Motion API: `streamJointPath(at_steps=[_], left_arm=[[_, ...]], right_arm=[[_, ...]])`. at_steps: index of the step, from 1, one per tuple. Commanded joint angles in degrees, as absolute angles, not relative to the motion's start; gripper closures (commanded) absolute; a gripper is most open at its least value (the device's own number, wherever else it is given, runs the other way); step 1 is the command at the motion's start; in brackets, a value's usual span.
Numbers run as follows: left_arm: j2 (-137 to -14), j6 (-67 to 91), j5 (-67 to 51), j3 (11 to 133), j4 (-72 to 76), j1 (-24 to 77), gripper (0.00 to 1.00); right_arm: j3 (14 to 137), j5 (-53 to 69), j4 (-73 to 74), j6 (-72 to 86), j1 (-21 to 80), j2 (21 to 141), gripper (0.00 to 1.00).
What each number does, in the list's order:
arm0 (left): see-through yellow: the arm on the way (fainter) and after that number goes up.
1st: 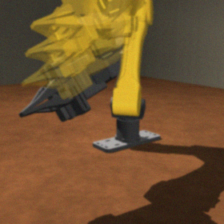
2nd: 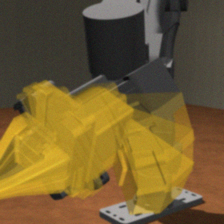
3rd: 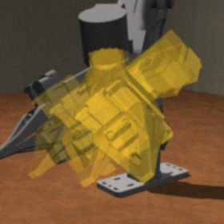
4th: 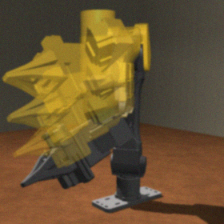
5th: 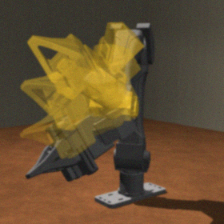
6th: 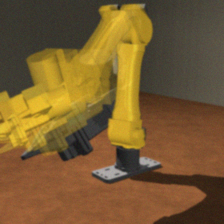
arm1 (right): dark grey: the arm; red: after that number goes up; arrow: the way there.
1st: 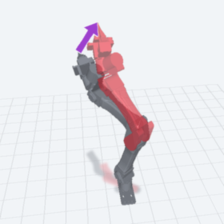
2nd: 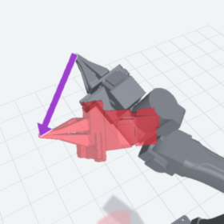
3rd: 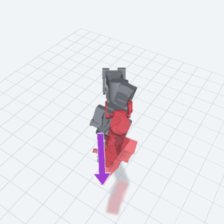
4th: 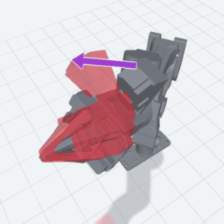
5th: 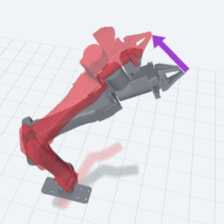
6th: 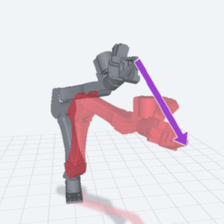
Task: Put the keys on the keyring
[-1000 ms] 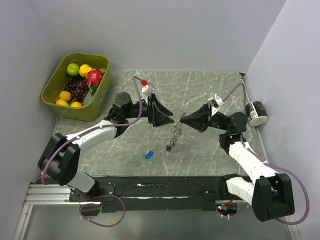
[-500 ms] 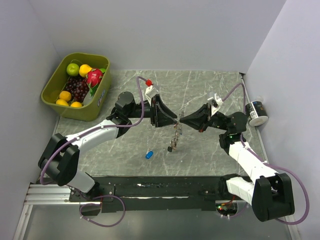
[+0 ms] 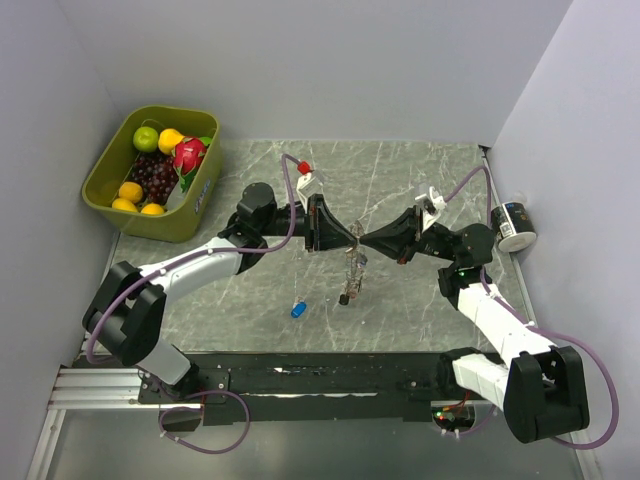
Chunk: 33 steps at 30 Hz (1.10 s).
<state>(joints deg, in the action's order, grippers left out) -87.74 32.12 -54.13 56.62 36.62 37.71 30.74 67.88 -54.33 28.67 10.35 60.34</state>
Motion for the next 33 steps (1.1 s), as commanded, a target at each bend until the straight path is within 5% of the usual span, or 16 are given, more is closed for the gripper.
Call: streamJointPath(at_steps=[1, 3, 17, 23, 33], left_arm=[[-88.0, 31.1, -54.2, 59.3, 37.4, 38.1, 0.87], [-87.9, 31.4, -54.0, 59.1, 37.9, 38.2, 0.99], [-81.3, 21.8, -47.9, 57.3, 31.2, 39.5, 0.99], [-80.9, 21.3, -48.9, 57.2, 31.8, 40.0, 0.84], [-83.0, 20.7, -49.4, 58.5, 29.6, 40.8, 0.76]], right_arm=[[32.7, 66.4, -58.2, 29.3, 10.6, 59.3, 1.00], [32.5, 66.4, -58.4, 29.4, 10.5, 59.5, 1.00], [32.5, 66.9, -57.4, 29.3, 10.6, 60.5, 1.00], [32.6, 67.3, -58.6, 30.0, 10.6, 60.8, 1.00], [32.4, 67.0, -57.9, 29.4, 10.7, 59.8, 1.00]])
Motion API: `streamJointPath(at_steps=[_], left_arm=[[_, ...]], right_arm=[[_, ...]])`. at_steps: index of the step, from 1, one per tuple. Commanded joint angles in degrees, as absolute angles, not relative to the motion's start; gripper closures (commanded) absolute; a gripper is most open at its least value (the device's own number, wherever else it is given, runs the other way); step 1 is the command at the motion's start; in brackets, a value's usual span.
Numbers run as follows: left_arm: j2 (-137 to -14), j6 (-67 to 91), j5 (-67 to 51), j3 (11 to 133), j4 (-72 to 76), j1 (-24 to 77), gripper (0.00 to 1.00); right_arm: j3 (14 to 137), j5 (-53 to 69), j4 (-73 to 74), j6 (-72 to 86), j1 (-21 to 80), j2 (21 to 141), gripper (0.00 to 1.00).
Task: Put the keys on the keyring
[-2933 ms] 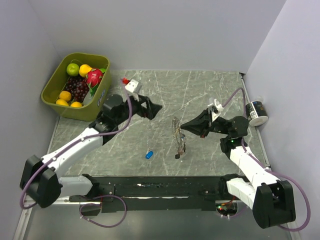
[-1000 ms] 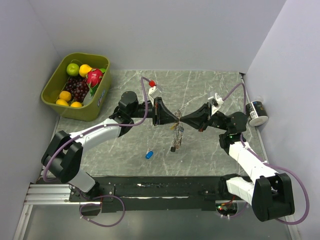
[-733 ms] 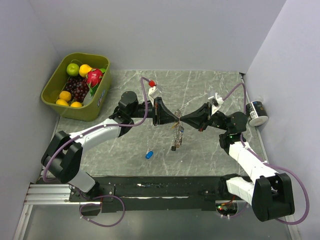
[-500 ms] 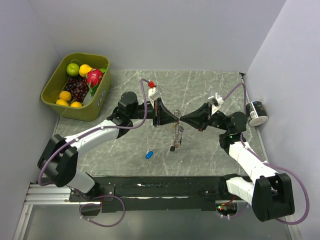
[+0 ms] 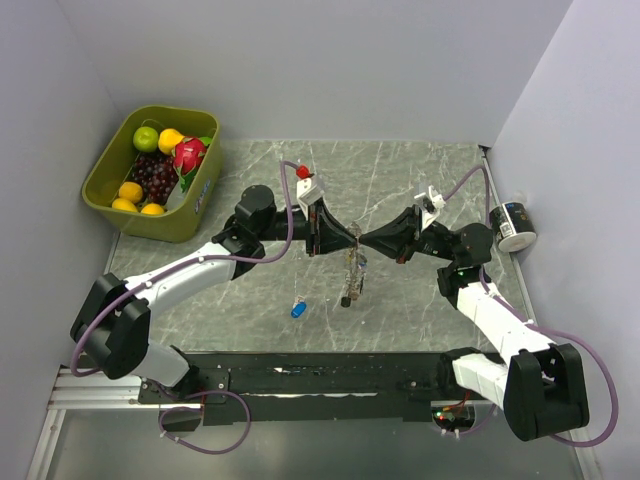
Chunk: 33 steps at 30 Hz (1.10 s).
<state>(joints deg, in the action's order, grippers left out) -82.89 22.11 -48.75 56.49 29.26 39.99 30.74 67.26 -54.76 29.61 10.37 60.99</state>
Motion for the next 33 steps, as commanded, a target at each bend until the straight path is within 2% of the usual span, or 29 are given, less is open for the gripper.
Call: streamJointPath(at_steps=[1, 4, 7, 13, 15, 18, 19, 25, 32, 33], left_arm=[[-83.0, 20.6, -49.1, 58.7, 29.2, 40.7, 0.74], [-82.6, 20.0, -48.8, 58.3, 28.7, 40.8, 0.70], [-82.3, 19.3, -48.0, 58.0, 27.6, 40.8, 0.73], [-82.0, 19.2, -47.5, 57.2, 27.7, 40.8, 0.71], [-82.0, 19.7, -47.8, 56.9, 28.7, 40.8, 0.74], [-81.8, 20.5, -47.8, 56.6, 30.8, 40.7, 0.90], [-81.7, 20.7, -47.5, 56.5, 31.5, 40.8, 0.99], [-80.0, 21.0, -45.6, 54.5, 34.2, 40.8, 0.99], [-77.7, 17.7, -43.9, 53.8, 29.5, 40.7, 0.99], [-77.7, 17.6, -43.5, 53.8, 29.2, 40.8, 0.94]], right_arm=[[32.4, 67.0, -57.8, 29.4, 10.6, 59.8, 1.00], [32.4, 67.0, -58.1, 29.3, 10.6, 59.5, 1.00], [32.2, 66.8, -58.3, 29.4, 10.6, 59.2, 1.00], [32.3, 67.1, -59.1, 29.8, 10.6, 59.1, 1.00], [32.2, 67.2, -59.4, 30.3, 10.7, 59.2, 1.00], [31.9, 67.2, -59.3, 30.1, 10.7, 58.9, 1.00], [31.8, 67.3, -59.1, 30.1, 10.6, 58.8, 1.00], [31.6, 67.2, -58.5, 29.7, 10.7, 59.0, 1.00], [31.5, 67.1, -63.0, 32.4, 10.7, 59.3, 1.00], [31.6, 67.3, -63.4, 33.0, 10.6, 59.5, 1.00]])
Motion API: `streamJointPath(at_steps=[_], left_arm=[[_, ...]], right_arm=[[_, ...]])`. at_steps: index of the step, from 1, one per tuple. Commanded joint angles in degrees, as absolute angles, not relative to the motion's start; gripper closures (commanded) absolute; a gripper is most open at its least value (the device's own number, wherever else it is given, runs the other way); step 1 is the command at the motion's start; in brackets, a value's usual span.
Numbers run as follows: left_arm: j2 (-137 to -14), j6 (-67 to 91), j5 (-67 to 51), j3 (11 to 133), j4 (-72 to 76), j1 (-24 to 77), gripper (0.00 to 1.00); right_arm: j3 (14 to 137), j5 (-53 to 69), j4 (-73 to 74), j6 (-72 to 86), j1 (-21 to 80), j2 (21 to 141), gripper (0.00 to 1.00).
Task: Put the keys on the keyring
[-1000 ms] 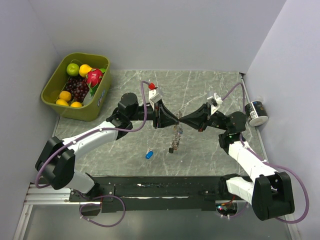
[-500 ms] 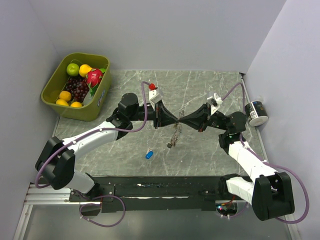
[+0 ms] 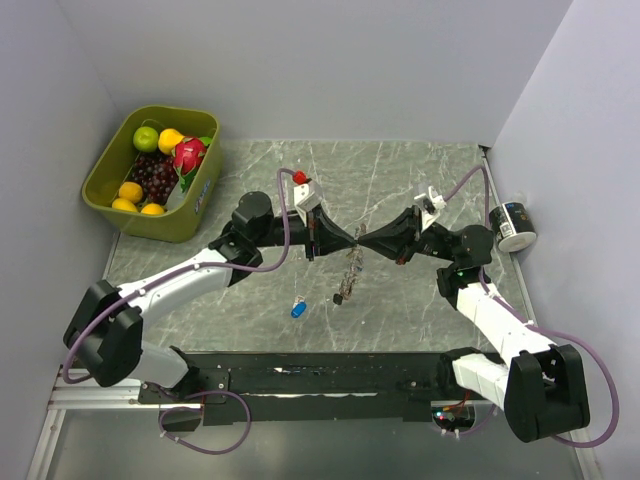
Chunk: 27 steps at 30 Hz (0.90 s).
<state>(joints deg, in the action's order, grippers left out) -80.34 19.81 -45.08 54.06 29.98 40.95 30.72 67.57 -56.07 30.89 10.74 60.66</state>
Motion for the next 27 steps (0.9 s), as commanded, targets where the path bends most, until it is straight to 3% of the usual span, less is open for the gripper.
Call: streamJointPath(at_steps=[1, 2, 5, 11, 19, 27], left_arm=[[-77.7, 17.5, -43.5, 53.7, 29.0, 40.8, 0.93], [-77.7, 17.4, -43.5, 53.7, 28.7, 40.8, 0.91], [-77.4, 17.3, -42.5, 53.4, 28.7, 40.8, 0.71], [-76.4, 18.9, -44.3, 51.2, 31.9, 39.3, 0.52], [-77.4, 22.1, -48.2, 50.4, 38.0, 38.6, 0.37], [-79.9, 23.8, -50.2, 51.9, 39.7, 38.6, 0.37]], right_arm=[[31.6, 67.5, -63.6, 33.1, 10.6, 59.7, 1.00], [31.6, 67.7, -64.0, 33.2, 10.7, 59.6, 1.00], [31.6, 67.9, -64.2, 33.4, 10.7, 59.5, 1.00], [31.5, 67.9, -64.1, 33.3, 10.7, 59.3, 1.00], [31.6, 68.2, -64.9, 33.8, 10.7, 59.5, 1.00], [31.6, 68.2, -65.3, 34.5, 10.7, 59.9, 1.00]])
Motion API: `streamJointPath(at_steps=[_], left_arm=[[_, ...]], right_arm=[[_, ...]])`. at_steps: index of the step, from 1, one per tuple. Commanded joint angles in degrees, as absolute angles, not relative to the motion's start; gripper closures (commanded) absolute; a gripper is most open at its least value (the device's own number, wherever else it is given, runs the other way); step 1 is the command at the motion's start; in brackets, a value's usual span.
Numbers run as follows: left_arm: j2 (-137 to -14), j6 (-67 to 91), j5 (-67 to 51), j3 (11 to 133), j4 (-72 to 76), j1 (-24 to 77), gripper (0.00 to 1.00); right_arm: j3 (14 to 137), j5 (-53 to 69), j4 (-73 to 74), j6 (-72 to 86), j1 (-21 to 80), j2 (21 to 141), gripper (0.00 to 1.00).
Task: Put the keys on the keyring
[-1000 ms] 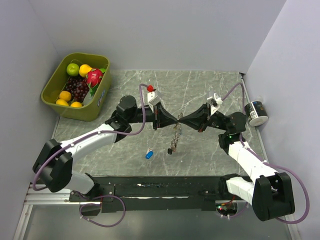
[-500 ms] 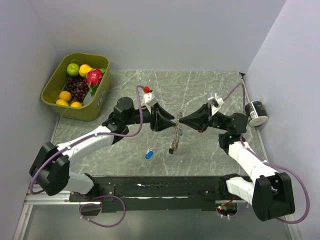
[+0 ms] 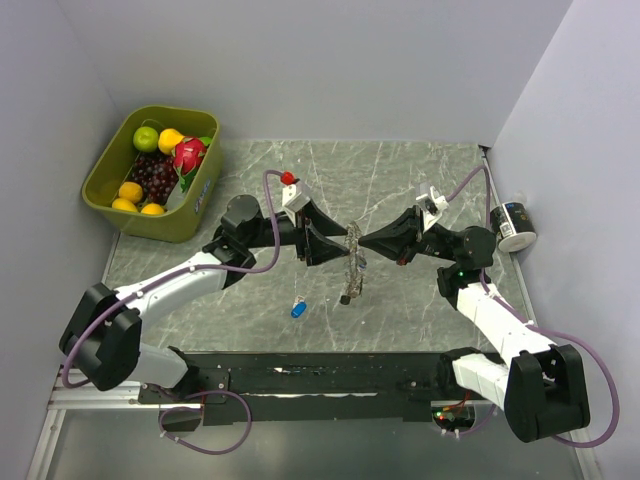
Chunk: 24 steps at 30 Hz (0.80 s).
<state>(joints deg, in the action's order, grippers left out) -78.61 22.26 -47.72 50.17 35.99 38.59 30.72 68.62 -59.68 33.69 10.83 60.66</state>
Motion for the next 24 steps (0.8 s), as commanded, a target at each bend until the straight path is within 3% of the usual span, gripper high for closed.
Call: streamJointPath(at_steps=[1, 18, 24], left_arm=[[-80.0, 24.0, -50.2, 52.1, 40.0, 38.6, 0.37], [-82.1, 26.7, -52.2, 53.4, 44.1, 38.5, 0.44], [-82.8, 27.1, -52.7, 54.0, 44.6, 38.6, 0.54]], right_arm=[[31.7, 68.1, -65.3, 34.5, 10.7, 59.9, 1.00], [31.8, 68.5, -66.2, 35.2, 10.6, 60.6, 1.00], [31.9, 68.6, -66.6, 35.5, 10.6, 60.7, 1.00]])
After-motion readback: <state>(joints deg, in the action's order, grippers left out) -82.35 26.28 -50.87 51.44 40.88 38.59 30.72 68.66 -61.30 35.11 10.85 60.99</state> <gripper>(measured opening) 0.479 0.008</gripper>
